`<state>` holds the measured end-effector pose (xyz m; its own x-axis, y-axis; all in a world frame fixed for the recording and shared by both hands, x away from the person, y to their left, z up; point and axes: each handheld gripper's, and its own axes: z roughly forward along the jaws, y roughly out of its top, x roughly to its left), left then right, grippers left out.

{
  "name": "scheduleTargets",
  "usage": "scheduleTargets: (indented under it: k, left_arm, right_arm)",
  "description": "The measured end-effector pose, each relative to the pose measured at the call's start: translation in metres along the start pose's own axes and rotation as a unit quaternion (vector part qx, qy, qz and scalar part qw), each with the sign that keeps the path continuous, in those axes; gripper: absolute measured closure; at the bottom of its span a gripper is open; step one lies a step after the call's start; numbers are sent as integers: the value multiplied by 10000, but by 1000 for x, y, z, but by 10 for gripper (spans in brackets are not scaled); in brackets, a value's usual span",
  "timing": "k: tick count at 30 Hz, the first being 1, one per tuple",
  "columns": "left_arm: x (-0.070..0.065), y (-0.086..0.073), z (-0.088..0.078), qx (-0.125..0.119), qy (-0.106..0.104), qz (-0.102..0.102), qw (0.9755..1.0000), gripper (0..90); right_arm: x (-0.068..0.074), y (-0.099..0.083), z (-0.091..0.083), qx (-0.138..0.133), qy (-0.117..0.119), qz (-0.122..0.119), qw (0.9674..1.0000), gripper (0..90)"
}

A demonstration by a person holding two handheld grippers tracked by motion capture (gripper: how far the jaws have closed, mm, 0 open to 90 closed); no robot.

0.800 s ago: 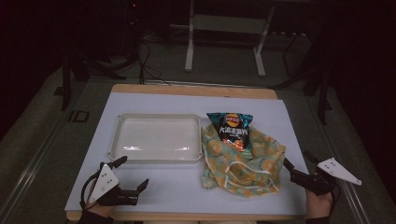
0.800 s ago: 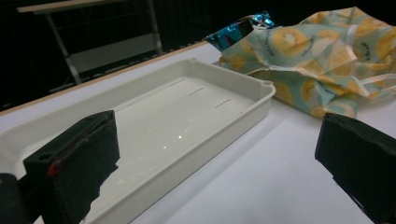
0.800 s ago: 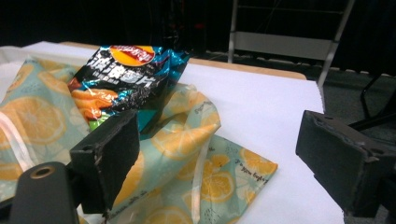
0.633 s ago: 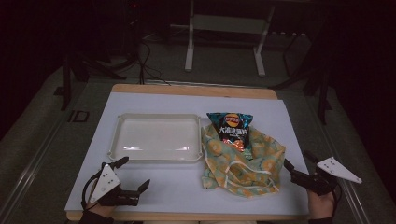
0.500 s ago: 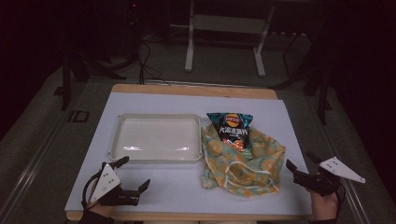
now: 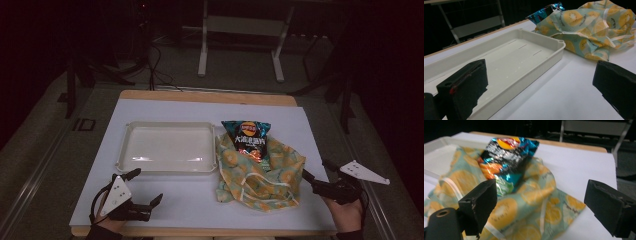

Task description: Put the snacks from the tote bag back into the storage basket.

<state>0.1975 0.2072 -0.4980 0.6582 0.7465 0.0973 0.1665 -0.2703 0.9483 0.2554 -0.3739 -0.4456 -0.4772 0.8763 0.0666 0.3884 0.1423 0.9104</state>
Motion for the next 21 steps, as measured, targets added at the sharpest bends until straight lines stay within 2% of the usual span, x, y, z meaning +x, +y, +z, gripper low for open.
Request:
scheduleTargets:
  k: [3, 7, 21]
  left_arm:
    - [0, 0, 0, -1, -13, -18, 10000, 3]
    - [0, 0, 1, 11, -22, -33, 10000, 3]
    - [0, 0, 2, -15, -36, -39, 10000, 3]
  right_arm:
    - [3, 6, 1, 53, 110, -152, 9998, 110]
    - [9, 16, 3, -15, 43, -424, 9991, 109]
    - [20, 61, 22, -244, 223, -735, 9967, 111]
